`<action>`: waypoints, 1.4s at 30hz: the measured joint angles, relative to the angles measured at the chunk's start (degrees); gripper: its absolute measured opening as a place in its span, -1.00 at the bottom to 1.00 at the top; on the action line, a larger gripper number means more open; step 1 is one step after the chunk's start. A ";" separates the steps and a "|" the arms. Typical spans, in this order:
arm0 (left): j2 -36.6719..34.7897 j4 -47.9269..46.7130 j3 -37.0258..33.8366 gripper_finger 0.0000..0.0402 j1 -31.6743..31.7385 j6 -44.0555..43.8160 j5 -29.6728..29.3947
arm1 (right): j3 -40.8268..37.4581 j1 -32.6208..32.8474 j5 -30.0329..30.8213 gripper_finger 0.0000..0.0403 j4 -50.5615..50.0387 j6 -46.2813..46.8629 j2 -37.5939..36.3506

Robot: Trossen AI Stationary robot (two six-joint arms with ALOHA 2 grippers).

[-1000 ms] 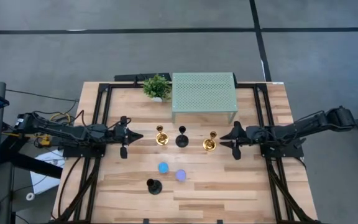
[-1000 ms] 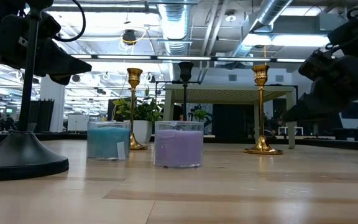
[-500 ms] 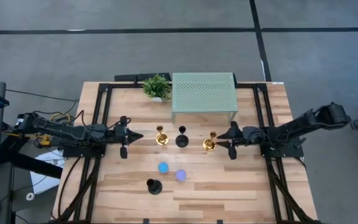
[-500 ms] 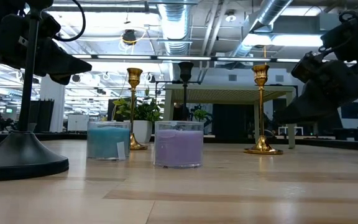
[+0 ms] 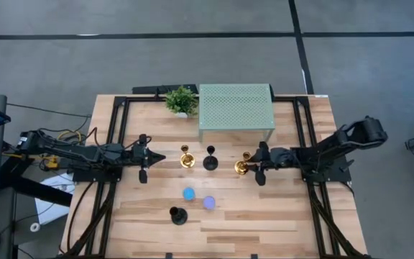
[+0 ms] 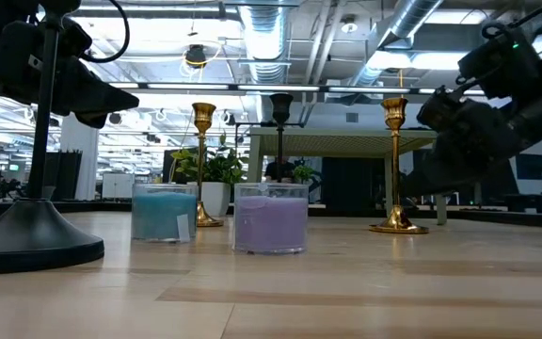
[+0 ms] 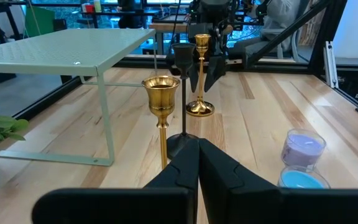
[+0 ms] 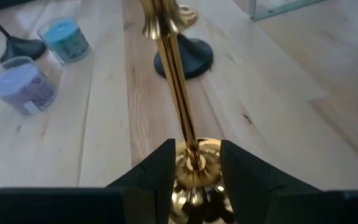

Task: Pick & Place candle stick holders
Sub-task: Put the right golden candle holder on the shelf

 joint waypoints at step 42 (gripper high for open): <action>0.00 -0.02 0.00 -0.96 0.00 0.00 -0.01 | 4.17 0.00 -0.10 -0.98 -5.92 -4.42 1.71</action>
